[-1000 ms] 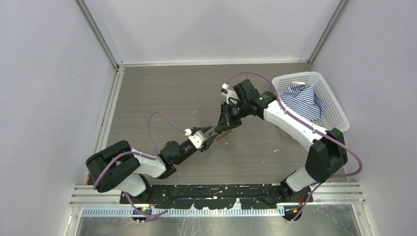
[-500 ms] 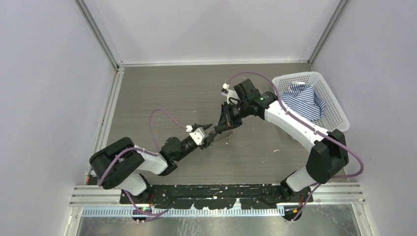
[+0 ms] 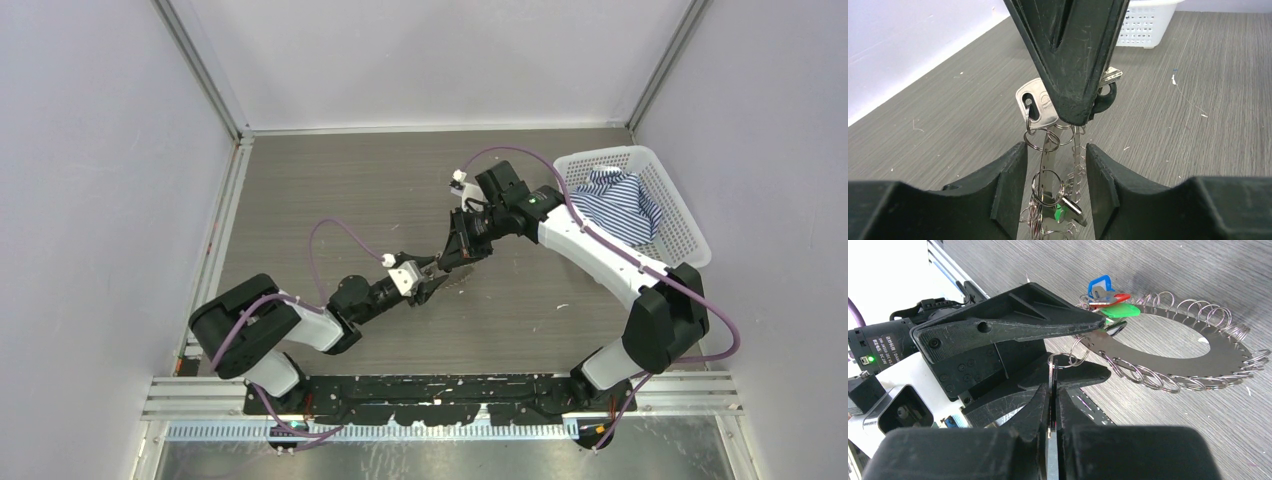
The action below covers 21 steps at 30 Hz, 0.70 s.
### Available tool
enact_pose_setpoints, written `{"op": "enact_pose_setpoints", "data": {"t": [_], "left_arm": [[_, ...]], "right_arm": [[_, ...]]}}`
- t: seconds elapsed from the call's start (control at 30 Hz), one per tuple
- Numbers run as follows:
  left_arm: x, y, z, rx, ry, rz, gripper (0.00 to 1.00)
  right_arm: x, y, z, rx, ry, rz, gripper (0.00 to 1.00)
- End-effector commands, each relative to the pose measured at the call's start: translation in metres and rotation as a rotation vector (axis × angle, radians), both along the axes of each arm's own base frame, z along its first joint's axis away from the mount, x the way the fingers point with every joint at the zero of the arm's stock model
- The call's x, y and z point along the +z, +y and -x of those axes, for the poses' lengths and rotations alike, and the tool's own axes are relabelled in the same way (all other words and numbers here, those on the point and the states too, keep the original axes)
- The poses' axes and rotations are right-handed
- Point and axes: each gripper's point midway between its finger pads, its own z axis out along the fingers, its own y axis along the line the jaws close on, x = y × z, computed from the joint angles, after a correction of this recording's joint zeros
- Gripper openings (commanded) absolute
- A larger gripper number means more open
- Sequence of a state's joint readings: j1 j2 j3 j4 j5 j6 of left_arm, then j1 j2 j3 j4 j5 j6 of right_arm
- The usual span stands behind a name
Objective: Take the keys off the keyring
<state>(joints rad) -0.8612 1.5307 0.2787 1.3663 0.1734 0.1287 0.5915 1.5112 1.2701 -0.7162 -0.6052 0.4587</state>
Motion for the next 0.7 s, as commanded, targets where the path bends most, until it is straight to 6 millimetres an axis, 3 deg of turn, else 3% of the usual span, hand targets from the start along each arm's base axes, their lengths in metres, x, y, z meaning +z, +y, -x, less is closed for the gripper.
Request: {"op": "enact_pose_setpoints", "data": {"t": [0.0,0.67], "left_arm": [[0.025,-0.005,-0.007,0.008,-0.061,0.065,0.48],[0.024,-0.007,-0.011,0.011,-0.115,0.026,0.42]], "right_arm": [[0.045,0.007,-0.002,0.019,-0.091,-0.101,0.01],[0.058,0.006,0.001,0.021,-0.107,-0.118,0.01]]}}
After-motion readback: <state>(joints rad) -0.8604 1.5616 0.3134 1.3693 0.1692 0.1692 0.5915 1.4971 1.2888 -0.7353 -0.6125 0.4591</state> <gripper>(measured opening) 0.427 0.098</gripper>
